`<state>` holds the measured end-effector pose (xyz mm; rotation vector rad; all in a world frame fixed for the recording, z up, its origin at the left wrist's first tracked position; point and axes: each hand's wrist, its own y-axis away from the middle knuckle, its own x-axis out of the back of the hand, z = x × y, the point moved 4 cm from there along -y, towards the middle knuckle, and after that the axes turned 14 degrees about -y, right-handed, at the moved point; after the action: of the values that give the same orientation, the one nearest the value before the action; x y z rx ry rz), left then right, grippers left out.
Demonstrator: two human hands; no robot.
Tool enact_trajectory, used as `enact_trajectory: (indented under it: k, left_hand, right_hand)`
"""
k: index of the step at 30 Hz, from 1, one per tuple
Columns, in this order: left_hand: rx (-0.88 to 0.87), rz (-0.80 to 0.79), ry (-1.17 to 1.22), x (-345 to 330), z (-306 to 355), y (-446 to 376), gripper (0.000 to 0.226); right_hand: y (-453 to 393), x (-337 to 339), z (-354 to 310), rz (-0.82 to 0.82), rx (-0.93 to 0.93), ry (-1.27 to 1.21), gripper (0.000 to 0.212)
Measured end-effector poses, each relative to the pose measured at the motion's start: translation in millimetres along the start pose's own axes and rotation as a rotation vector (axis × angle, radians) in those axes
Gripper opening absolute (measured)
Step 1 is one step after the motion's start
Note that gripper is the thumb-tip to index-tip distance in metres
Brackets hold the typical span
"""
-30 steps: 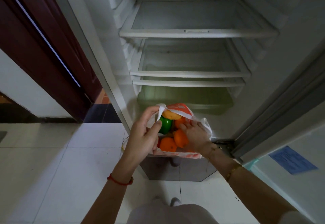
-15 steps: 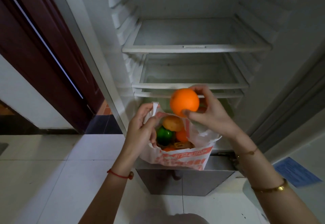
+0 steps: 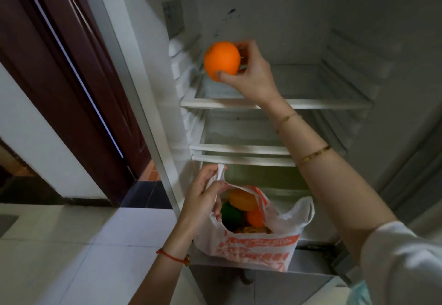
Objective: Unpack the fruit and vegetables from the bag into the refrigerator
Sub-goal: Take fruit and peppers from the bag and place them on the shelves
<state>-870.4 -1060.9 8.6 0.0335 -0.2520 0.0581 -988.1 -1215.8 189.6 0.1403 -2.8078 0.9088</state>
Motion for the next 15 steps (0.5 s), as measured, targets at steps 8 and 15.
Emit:
enact_trajectory:
  k: [8,15]
  left_hand:
    - [0.011,-0.017,0.009,5,-2,-5,0.024]
    - [0.005,-0.002,0.007,8,0,-1,0.025]
  right_hand:
    - [-36,-42,41,-0.103,-0.120,0.054,0.078]
    - [-37,-49,56,-0.111,-0.168,0.168,0.076]
